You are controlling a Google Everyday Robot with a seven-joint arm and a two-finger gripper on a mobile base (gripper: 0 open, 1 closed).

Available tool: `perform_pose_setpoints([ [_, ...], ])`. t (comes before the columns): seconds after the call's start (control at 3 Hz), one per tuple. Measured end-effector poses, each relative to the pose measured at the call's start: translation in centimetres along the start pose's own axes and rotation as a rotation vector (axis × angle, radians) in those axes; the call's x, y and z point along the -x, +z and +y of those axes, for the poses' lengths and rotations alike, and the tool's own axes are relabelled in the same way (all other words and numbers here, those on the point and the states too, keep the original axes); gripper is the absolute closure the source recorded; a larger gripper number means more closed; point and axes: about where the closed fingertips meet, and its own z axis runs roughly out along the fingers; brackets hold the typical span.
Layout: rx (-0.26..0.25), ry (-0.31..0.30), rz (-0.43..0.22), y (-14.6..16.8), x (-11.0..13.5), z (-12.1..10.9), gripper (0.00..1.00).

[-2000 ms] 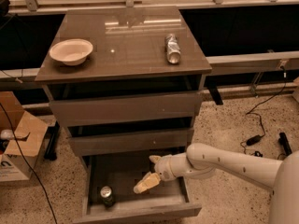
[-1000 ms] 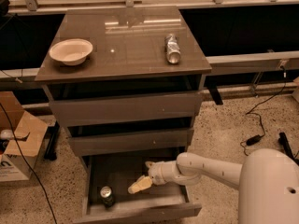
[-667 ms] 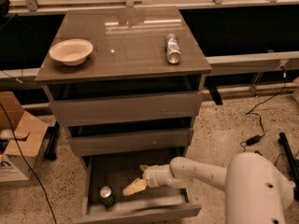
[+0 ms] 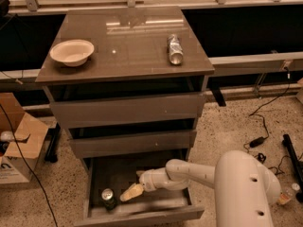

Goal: Pick green can from bottom drawer and place on counter

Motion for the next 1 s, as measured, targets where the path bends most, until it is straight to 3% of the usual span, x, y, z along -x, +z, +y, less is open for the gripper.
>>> perform_pose_setpoints([
  [0.67, 0.076, -0.020, -0.005, 6.8, -2.6, 0.1, 0.00],
  [1.0, 0.108, -0.042, -0.003, 10.2, -2.6, 0.7, 0.00],
])
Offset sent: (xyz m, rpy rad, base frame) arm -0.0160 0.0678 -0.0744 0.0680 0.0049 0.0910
